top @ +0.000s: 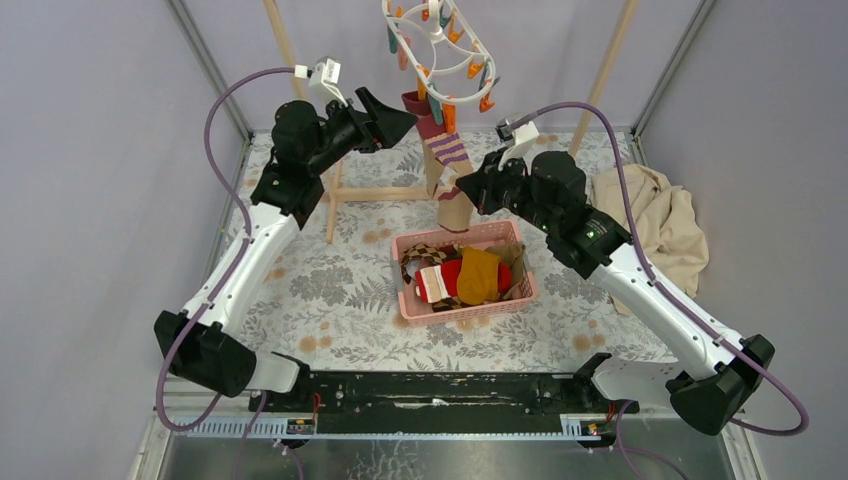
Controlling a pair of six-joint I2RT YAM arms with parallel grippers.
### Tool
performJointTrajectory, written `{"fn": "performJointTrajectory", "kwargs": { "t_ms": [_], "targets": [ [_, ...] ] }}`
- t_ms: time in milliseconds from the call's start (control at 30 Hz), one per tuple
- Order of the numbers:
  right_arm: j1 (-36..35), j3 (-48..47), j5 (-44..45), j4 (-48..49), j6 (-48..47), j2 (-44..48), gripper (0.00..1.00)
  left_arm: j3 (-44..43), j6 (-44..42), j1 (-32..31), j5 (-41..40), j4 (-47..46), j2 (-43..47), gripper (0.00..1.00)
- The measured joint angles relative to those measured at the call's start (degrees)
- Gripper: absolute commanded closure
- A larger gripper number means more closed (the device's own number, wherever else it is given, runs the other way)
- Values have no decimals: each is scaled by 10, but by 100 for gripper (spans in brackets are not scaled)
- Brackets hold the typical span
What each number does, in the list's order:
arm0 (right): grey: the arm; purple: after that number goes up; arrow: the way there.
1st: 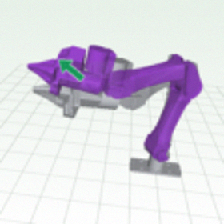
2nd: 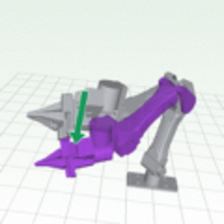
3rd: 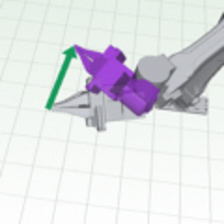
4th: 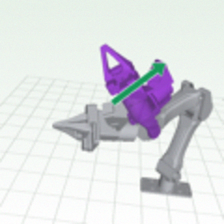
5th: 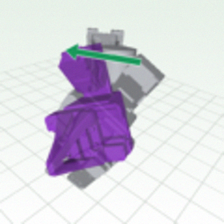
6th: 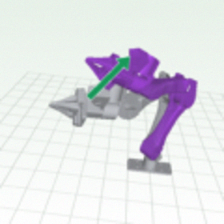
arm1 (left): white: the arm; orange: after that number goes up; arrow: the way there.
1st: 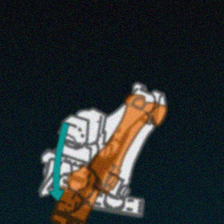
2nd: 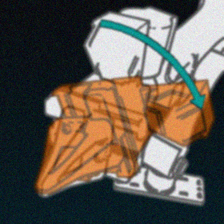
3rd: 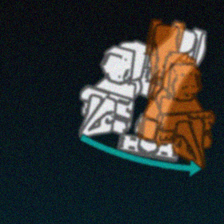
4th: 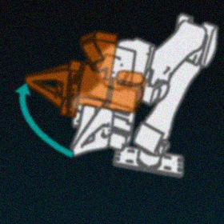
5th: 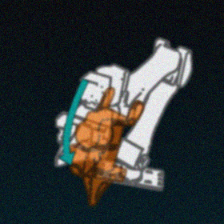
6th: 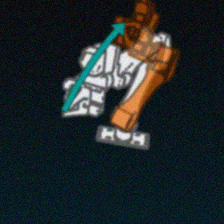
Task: Remove the socks clipped to the hanger
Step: Remove the sock from the hanger.
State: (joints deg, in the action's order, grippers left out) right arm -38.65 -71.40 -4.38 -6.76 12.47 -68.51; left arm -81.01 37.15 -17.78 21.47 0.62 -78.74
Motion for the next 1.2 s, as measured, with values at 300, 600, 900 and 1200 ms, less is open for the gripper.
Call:
{"fn": "performJointTrajectory", "kwargs": {
  "t_ms": [300, 600, 900, 1200],
  "targets": [
    [0, 0, -19, -10, 4, 7, 100, -10, 33, 0, 24, -44, -27, 18],
    [0, 0, -28, -16, 9, 7, 100, -30, 43, -6, 34, -68, -49, 23],
    [0, 0, -29, -16, 13, 7, 100, -57, 24, -47, 26, -70, -61, 23],
    [0, 0, -28, -17, 14, 7, 100, -65, 6, -59, 19, -68, -82, 23]
  ]
}}
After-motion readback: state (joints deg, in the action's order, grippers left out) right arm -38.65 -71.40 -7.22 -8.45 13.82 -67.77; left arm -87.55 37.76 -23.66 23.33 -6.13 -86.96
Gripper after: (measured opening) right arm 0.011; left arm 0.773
